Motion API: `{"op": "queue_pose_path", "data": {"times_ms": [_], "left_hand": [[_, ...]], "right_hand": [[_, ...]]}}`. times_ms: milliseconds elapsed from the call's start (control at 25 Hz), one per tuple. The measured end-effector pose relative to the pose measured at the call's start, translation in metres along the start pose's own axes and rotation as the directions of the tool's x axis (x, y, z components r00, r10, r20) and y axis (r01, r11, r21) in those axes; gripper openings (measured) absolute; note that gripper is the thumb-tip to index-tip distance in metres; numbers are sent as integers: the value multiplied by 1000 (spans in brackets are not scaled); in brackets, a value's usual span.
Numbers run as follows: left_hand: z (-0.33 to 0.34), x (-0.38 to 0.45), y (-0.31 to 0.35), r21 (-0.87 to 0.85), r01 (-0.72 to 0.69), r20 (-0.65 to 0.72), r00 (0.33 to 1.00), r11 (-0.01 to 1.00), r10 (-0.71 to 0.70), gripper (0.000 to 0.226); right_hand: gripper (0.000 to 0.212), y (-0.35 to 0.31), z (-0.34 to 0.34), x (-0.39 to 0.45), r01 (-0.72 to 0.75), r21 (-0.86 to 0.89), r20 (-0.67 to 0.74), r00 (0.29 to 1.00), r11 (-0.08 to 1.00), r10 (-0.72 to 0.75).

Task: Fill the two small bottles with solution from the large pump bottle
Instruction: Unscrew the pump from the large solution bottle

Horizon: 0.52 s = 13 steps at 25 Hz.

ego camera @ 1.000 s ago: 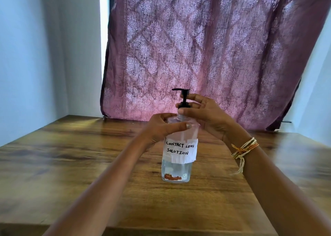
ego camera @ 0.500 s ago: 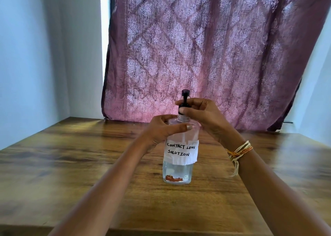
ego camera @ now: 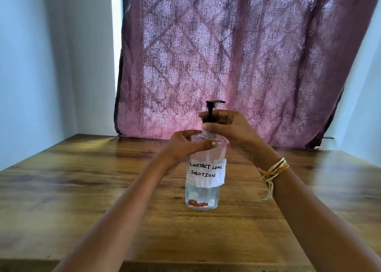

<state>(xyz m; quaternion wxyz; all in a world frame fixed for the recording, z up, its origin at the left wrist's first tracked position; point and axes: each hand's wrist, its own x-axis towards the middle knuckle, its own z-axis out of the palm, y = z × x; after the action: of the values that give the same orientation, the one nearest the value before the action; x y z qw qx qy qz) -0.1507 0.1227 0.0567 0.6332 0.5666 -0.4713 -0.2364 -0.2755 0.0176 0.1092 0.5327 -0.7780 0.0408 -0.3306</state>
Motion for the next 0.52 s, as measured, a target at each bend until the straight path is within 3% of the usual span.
{"op": "queue_pose_path", "data": {"times_ms": [200,320,520], "left_hand": [[1,-1,2,-4,-3,0,1000,1000,3,50],[0,0,-1,-2,-8,-3,1000,1000,8,50],[0,0,-1,3,1,-12,1000,1000,-1,34]], "right_hand": [[26,-1,0,0,-4,-36,-95,996,999,0],[26,-1,1,-2,-4,1,-65,998,1000,4],[33,-5,7,-2,-1,-115,-89,996,993,-10]]}}
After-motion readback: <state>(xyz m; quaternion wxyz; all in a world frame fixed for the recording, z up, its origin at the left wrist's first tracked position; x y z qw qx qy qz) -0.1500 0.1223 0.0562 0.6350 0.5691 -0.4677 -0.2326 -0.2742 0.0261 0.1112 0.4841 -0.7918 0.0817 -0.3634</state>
